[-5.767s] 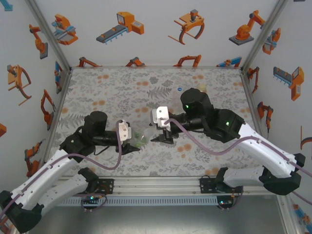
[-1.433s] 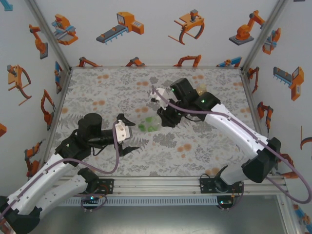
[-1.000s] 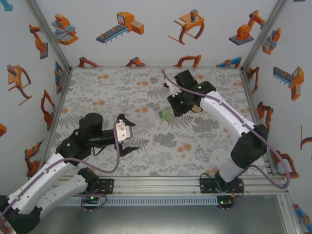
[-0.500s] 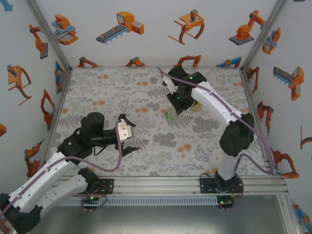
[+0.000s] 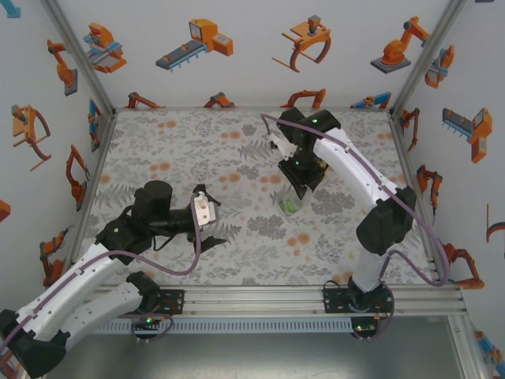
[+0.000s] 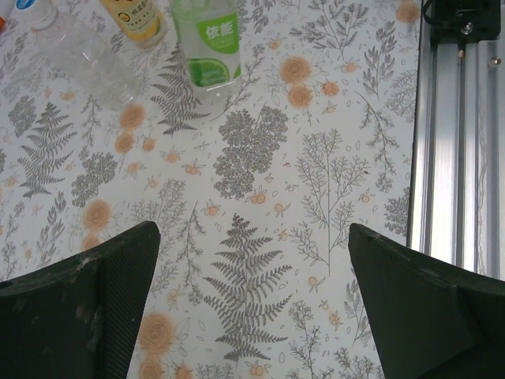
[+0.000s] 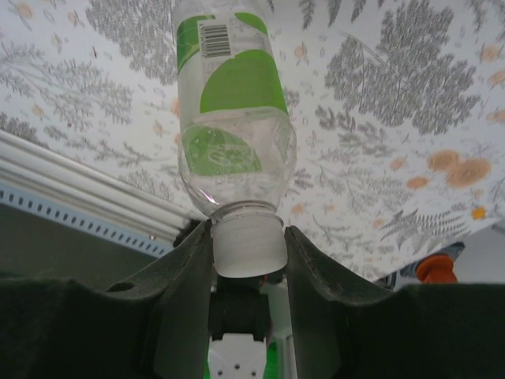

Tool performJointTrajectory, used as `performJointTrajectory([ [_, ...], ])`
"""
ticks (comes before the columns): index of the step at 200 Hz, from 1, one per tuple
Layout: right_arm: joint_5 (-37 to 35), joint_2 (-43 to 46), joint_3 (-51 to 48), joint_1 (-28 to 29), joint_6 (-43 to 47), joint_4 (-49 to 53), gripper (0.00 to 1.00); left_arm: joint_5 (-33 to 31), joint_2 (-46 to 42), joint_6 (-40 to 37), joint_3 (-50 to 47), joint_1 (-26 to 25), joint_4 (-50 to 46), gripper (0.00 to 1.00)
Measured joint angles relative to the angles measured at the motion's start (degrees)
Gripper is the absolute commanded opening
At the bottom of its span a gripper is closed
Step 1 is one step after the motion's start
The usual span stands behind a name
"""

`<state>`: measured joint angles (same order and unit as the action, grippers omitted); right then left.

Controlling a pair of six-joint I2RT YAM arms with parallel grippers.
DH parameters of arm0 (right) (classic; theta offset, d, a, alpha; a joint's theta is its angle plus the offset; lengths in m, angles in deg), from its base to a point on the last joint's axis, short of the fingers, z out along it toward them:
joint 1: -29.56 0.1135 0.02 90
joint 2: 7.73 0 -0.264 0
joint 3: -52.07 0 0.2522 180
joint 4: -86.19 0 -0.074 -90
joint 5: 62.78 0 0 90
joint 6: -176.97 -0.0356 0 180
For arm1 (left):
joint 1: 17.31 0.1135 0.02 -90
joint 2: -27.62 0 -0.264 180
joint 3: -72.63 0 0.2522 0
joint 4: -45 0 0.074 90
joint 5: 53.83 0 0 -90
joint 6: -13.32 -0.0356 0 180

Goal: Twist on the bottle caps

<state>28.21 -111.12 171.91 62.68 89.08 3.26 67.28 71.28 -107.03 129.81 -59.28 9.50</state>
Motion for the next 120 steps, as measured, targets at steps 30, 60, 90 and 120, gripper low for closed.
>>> performJointTrajectory([
  [30, -0.17, 0.98, -3.37, 0.02, -0.79, 2.45, 0.17, 0.07, 0.00, 0.02, 0.00, 0.00, 0.00, 0.97],
  [60, -0.22, 0.90, -7.54, 0.02, -1.22, 3.72, 0.17, 0.44, 0.09, 0.02, 0.00, 0.00, 0.00, 0.97],
  [90, -0.44, -0.22, -7.82, 0.02, -1.38, 4.52, 0.18, 0.44, 0.13, 0.02, 0.00, 0.00, -0.09, 0.97],
  [120, -1.81, -3.08, -7.39, 0.13, -2.23, 4.52, 0.21, 0.44, 0.13, 0.02, 0.00, 0.00, -0.13, 0.97],
])
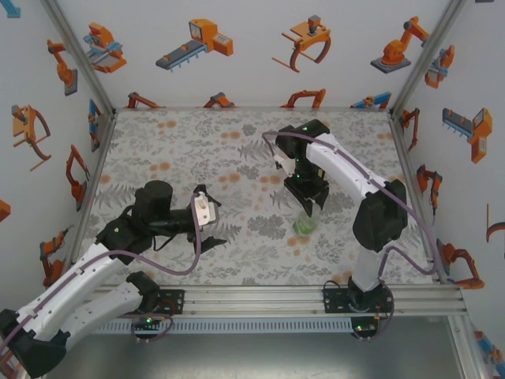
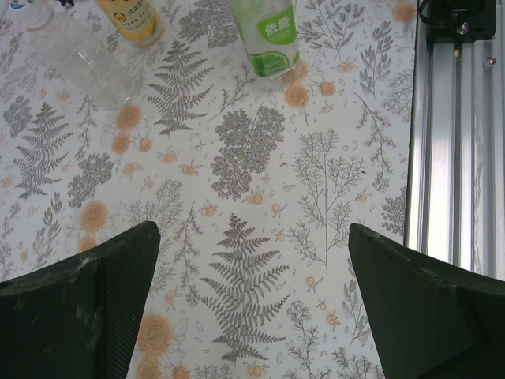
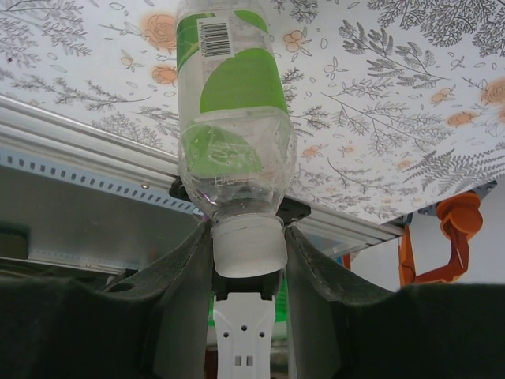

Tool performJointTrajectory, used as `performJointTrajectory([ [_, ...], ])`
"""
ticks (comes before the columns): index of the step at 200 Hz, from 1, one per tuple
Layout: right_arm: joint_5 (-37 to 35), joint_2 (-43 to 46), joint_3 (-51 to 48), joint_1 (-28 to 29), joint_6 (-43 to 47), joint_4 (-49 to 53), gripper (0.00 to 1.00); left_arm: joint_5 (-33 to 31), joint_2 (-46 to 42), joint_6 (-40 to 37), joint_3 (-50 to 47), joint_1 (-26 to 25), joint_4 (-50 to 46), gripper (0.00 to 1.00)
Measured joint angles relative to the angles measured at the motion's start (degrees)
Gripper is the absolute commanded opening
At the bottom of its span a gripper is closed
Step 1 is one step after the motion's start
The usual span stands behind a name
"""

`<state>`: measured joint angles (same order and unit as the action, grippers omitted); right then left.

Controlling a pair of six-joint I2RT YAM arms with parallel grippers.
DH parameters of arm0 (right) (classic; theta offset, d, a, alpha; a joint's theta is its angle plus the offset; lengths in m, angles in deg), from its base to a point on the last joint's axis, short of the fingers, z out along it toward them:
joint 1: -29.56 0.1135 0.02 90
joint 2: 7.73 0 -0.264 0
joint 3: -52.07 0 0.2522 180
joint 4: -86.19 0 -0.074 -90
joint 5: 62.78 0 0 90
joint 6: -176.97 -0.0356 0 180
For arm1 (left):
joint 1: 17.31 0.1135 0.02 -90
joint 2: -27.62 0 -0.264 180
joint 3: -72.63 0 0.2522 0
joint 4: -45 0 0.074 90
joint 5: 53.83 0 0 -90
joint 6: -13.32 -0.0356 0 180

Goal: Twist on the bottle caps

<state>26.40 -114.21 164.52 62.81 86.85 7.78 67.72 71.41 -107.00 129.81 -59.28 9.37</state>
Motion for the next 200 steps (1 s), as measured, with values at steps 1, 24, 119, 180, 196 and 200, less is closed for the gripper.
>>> performJointTrajectory([
  [1, -0.02, -0.11, 0.02, 0.00, -0.02, -0.02, 0.21, 0.00, 0.00, 0.02, 0.00, 0.00, 0.00, 0.97],
  [24, -0.37, -1.95, 0.57, 0.31, -0.63, 0.74, 0.33, 0.00, -0.02, 0.00, 0.00, 0.00, 0.00, 0.97],
  [119, -1.38, -1.11, 4.61, 0.96, -1.88, -2.43, 0.62, 0.00, 0.31, 0.00, 0.00, 0.00, -0.02, 0.97],
  [180, -7.93, 10.47, 2.21, -0.57, -3.15, -9.27, 0.80, -0.87, 1.03, 0.15, 0.00, 0.02, 0.00, 0.97],
  [196, -10.25, 16.06, -2.82, -2.19, -4.04, -12.79, 0.88, -2.14, 1.03, 0.66, 0.02, 0.33, 0.04, 0.97],
  [200, -10.93, 17.84, -4.52, -2.75, -4.20, -13.97, 0.91, -2.49, 1.03, 0.85, 0.00, 0.48, 0.07, 0.97],
])
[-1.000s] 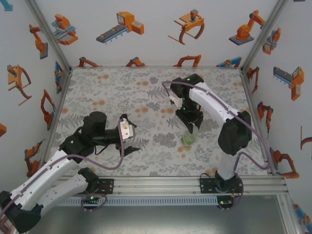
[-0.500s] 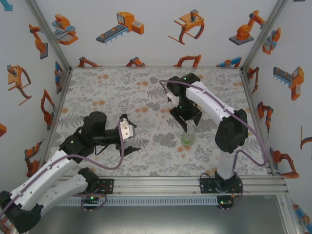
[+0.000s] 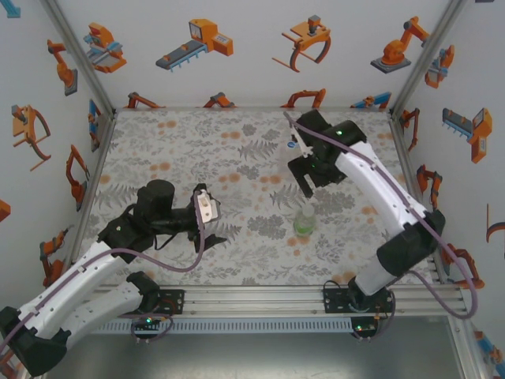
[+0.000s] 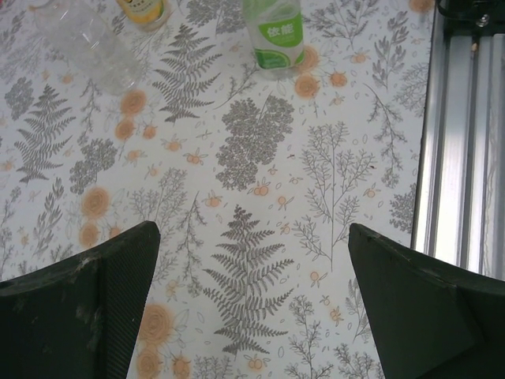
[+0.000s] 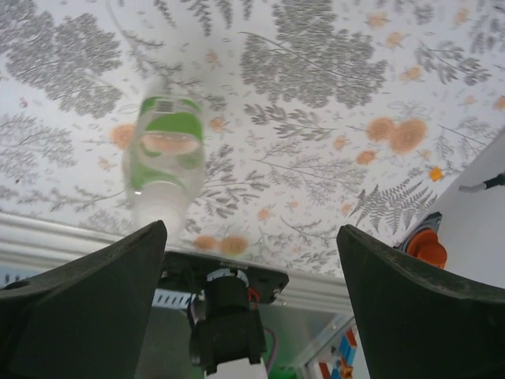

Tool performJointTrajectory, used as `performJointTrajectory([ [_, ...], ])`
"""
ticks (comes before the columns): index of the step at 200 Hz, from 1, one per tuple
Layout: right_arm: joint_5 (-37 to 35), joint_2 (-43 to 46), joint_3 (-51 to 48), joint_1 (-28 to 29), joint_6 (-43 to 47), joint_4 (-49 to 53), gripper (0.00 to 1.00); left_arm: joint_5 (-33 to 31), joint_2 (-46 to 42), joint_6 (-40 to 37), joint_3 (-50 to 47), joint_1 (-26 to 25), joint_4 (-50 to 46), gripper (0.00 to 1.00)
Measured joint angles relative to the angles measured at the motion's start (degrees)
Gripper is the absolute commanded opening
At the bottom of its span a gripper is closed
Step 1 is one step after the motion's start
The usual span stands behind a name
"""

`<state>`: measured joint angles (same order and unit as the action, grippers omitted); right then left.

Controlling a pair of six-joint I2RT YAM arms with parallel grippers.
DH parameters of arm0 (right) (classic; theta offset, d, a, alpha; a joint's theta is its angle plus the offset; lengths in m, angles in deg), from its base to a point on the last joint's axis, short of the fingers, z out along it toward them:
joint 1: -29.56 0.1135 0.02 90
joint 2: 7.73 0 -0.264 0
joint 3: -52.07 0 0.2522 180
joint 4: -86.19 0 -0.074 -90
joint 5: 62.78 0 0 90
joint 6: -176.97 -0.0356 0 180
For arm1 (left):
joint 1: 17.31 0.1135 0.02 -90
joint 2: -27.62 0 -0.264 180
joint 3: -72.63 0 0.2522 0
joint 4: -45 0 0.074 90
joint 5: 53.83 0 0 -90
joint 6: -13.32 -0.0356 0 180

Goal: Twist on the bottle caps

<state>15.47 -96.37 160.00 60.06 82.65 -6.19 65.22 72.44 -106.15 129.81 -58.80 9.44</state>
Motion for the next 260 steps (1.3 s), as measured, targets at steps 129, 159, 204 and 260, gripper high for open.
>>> performJointTrajectory([
  [129, -12.46, 31.45, -65.96, -20.81, 3.13, -64.04, 0.99, -43.12, 5.46, 18.71, -8.02, 6.45, 19.52, 0.97],
  [159, -9.01, 25.40, -74.53, -26.77, 3.89, -84.41, 0.99, -50.97, 10.75, 19.12, -15.39, 12.33, 28.28, 0.97],
  [204, -3.89, 14.88, -75.95, -31.10, 3.69, -103.95, 0.99, -52.41, 20.28, 19.12, -21.18, 20.02, 43.85, 0.97],
  [260, 3.21, 12.15, -75.34, -31.91, 2.12, -114.60, 0.99, -44.28, 29.16, 20.00, -22.88, 30.23, 59.04, 0.97],
])
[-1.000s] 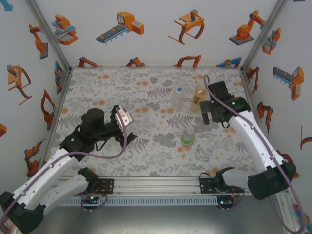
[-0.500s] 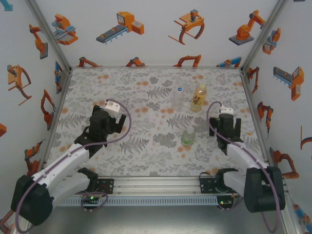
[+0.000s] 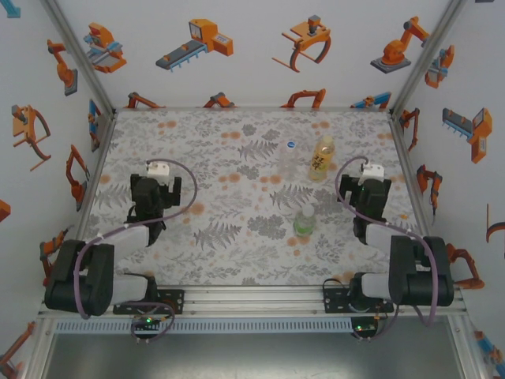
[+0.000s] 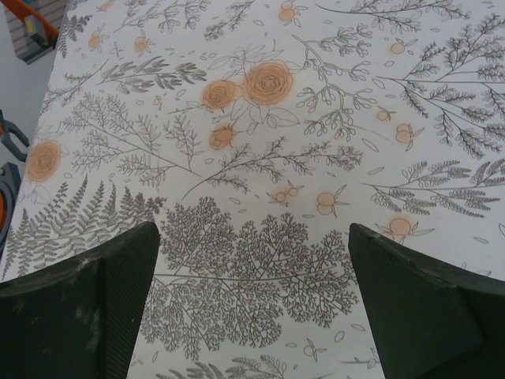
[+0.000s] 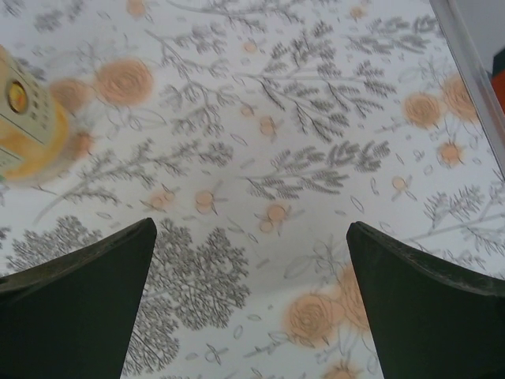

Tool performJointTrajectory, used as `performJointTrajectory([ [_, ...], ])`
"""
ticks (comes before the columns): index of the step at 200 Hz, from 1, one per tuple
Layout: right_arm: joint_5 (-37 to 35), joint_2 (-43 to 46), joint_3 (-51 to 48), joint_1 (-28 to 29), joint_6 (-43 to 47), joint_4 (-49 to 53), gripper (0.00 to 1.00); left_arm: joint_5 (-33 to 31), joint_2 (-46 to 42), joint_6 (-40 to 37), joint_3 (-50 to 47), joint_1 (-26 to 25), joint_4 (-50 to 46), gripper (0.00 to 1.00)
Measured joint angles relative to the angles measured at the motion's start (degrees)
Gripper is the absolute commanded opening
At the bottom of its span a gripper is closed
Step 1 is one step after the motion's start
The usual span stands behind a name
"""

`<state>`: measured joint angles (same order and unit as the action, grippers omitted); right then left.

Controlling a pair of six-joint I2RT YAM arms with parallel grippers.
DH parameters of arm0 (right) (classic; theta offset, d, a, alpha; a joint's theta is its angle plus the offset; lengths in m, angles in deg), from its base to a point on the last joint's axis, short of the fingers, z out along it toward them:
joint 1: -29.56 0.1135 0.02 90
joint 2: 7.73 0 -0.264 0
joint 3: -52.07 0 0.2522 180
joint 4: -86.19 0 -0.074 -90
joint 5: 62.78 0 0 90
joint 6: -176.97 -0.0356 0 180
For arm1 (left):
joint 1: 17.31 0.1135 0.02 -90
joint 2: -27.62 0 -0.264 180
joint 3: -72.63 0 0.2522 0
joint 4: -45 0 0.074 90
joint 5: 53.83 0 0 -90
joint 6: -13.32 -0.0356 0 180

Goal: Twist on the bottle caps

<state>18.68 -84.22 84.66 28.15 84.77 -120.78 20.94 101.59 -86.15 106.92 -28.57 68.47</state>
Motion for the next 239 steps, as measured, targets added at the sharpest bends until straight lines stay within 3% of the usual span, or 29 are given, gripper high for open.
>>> performJointTrajectory([
  [30, 1.09, -8.70, -0.02, -0.39, -1.22, -7.43, 0.98, 6.69, 1.55, 0.39, 0.55, 3.67, 5.20, 0.97],
  [54, 1.40, -11.34, 0.22, -0.39, -1.88, -7.28, 0.97, 9.51, 2.75, 1.79, 4.09, 5.86, 2.43, 0.97],
  [84, 0.83, -11.37, 1.46, -0.39, -2.51, -7.17, 0.99, 9.88, 2.71, 4.39, 7.89, 6.10, -1.60, 0.97],
  [162, 0.17, -11.37, 1.60, -0.39, -2.56, -7.15, 0.99, 13.31, 13.99, 6.34, -2.27, 7.69, 13.14, 0.97],
  [239, 0.17, -11.37, 1.60, -0.39, -2.56, -7.13, 0.99, 12.39, 14.51, 9.27, 2.14, 9.33, 11.47, 0.97],
])
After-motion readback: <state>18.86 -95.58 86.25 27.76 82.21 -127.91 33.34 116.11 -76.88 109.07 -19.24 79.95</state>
